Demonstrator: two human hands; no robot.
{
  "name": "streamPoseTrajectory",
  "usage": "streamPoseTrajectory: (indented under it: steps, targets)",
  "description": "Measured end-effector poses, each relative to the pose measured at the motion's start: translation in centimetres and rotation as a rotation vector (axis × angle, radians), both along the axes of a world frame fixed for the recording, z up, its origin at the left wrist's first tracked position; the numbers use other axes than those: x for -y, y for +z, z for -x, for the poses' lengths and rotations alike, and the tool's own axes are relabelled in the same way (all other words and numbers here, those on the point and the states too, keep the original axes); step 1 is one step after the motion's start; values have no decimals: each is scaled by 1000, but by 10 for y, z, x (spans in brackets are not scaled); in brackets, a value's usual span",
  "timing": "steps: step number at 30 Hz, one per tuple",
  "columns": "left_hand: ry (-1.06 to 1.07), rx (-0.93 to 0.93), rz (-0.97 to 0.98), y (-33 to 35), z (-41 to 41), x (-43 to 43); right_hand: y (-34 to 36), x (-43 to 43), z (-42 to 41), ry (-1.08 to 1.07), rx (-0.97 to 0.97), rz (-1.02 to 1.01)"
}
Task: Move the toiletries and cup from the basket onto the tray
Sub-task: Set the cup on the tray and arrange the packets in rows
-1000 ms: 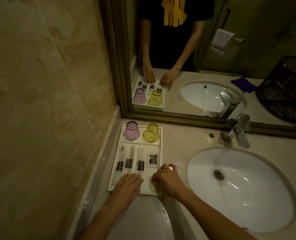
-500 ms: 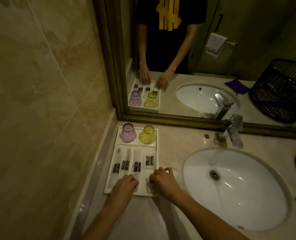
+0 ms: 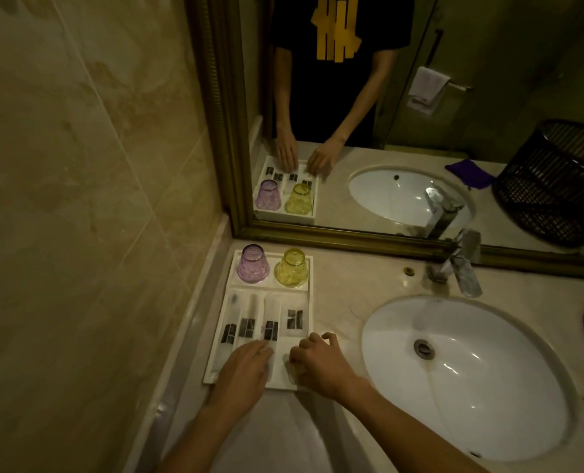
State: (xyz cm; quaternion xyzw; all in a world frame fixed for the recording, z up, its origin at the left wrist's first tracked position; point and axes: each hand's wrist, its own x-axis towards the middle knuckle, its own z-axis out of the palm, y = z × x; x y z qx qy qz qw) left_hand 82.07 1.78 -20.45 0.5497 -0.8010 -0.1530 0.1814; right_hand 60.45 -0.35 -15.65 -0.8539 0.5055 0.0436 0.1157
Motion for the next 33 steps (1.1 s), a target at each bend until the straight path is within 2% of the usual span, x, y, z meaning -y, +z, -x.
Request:
streamPoseTrajectory:
  steps: [5,9,13,20,23,28,33]
  targets:
    - [-27,58,72,6,-1,4,-4,15,1,-100,17,38]
    - [8,209,-53,6,-3,11,-7,23,2,-112,-41,-12]
    - [15,250,-130,4,-2,12,-7,29,3,-114,-23,-22]
    - [31,154,-170,5,-8,18,31,99,-3,-362,313,133]
    - [67,213,-230,9,-10,19,46,139,-7,-425,448,83]
    - [87,230,-330,14,-7,14,48,178,-15,-384,387,13]
    - [93,233,-342,16,-6,14,41,185,-16,-384,387,12]
